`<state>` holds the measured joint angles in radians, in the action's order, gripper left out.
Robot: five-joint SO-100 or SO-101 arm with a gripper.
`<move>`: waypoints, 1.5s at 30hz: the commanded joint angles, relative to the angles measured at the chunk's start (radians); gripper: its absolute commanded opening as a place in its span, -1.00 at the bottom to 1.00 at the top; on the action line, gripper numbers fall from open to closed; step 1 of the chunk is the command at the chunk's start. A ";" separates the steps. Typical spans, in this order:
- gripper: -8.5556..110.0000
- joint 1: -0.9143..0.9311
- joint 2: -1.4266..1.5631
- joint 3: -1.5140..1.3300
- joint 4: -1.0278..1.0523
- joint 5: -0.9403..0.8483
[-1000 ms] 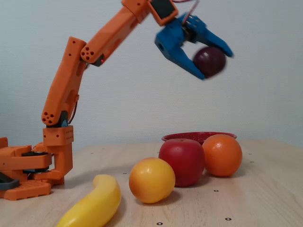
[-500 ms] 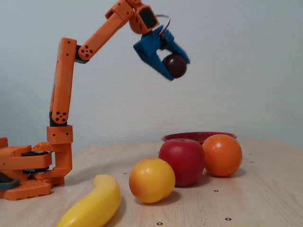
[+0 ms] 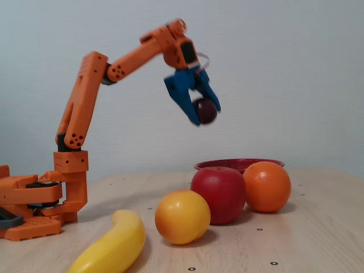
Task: Put plum in the red bowl.
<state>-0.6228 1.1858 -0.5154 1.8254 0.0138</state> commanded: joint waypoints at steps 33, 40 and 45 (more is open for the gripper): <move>-0.41 0.135 -0.463 0.265 -0.301 -0.190; -0.15 0.152 -0.440 0.258 -0.319 -0.212; -0.13 0.160 -0.390 0.241 -0.316 -0.219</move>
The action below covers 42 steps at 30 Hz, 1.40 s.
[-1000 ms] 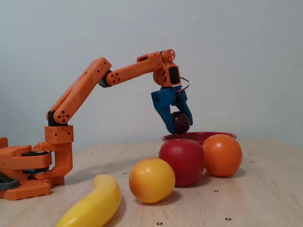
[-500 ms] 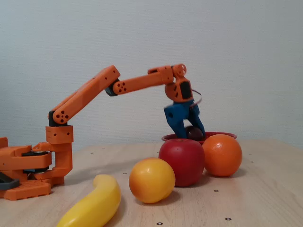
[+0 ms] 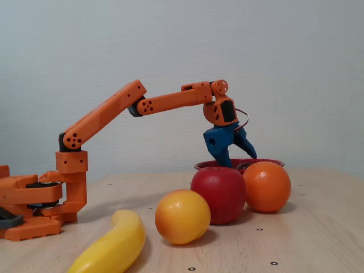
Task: Put plum in the red bowl.
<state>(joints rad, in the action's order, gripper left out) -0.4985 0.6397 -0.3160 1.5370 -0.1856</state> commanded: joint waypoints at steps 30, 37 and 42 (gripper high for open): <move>-0.85 0.201 0.761 -0.152 0.017 0.224; -0.86 0.262 0.896 -0.267 0.018 0.250; -0.86 0.307 1.017 -0.380 0.017 0.235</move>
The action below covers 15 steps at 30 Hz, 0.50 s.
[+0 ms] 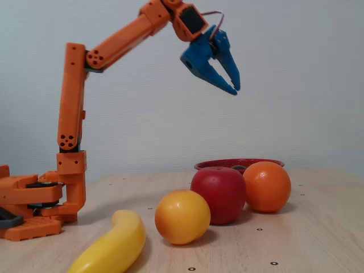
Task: Put plum in the red bowl.
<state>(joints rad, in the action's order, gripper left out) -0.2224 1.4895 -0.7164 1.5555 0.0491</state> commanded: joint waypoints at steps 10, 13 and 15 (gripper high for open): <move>-0.86 0.120 0.456 -0.255 0.092 -0.008; -0.86 0.161 0.555 -0.365 0.109 -0.003; -0.86 0.189 0.638 -0.463 0.100 0.006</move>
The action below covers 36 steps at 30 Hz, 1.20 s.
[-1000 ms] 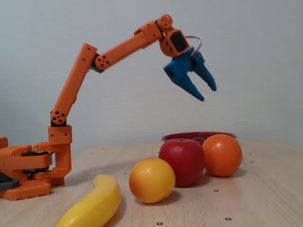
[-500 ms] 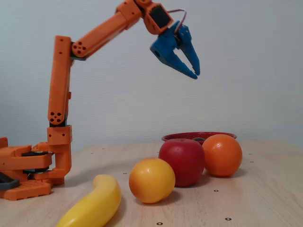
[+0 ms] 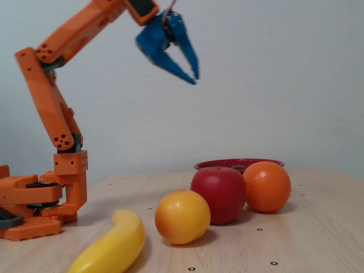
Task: Put plum in the red bowl.
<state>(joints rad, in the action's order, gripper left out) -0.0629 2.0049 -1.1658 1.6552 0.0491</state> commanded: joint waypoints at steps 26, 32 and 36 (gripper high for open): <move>-0.86 0.031 1.086 -1.661 -0.821 -0.066; -0.86 0.031 1.235 -1.930 -0.945 -0.054; -0.86 0.031 1.302 -2.020 -0.962 -0.051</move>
<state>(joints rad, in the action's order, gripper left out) -0.0169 3.2873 -3.1477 0.7148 0.0077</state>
